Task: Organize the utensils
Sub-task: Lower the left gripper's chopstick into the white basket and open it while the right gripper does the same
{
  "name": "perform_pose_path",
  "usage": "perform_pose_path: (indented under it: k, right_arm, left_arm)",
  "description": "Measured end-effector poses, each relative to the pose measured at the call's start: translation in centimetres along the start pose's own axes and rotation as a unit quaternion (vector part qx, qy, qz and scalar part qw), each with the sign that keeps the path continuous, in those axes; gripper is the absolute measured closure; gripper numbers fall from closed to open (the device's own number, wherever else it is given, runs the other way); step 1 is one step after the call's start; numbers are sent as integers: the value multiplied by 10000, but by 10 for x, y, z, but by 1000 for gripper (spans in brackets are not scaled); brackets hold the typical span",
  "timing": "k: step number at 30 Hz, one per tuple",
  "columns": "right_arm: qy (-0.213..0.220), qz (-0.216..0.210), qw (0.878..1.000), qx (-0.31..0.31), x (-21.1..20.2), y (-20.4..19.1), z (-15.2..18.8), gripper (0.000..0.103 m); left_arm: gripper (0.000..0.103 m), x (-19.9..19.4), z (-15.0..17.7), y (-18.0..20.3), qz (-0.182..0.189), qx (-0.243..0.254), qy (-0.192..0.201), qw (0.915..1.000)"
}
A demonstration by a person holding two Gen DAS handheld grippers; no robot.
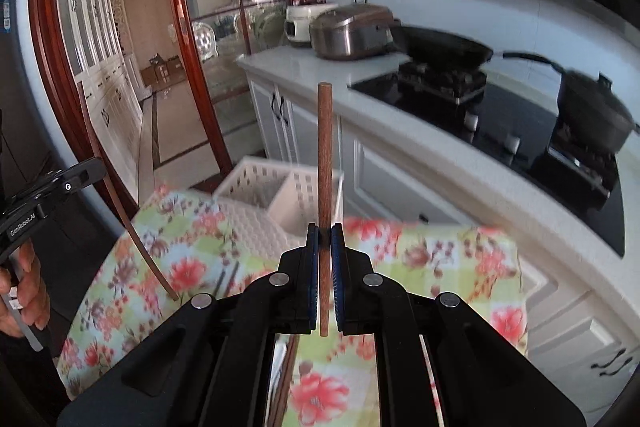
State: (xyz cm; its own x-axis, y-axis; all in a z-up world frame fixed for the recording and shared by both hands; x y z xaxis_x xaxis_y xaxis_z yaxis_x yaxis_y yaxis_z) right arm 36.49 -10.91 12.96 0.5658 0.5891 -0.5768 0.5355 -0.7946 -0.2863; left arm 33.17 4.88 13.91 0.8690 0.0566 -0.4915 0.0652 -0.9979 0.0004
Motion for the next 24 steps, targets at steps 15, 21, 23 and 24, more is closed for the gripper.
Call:
perform_pose_path:
  k: [15, 21, 23, 24]
  right_arm:
    - [370, -47, 9991, 177, 52, 9, -81, 94]
    - [178, -40, 9992, 343, 80, 19, -70, 94]
    - [108, -21, 9992, 389, 86, 23, -64, 94]
    - [61, -23, 9991, 422, 90, 26, -61, 94]
  left_arm:
    - [97, 80, -95, 31, -229, -240, 554, 9979]
    - [97, 120, -74, 30, -243, -524, 394, 9976]
    - [97, 135, -61, 31, -224, -578, 255, 9978]
    - [97, 141, -55, 33, -202, -574, 173, 9980]
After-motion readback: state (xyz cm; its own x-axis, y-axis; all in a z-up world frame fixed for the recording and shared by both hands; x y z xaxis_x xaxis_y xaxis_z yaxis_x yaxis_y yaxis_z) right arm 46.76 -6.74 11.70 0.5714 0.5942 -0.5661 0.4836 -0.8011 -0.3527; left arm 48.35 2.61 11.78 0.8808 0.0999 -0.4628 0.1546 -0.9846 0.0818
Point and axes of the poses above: each gripper's, at about its wrist camera, not at the fingertips, and x roughly the way its jaws point, y to its right, z to its underside, the point moved 7 cm from there along x, roughly the way its jaws point, and after that the axes turned 15 degrees about -z, right-handed, at the moved point
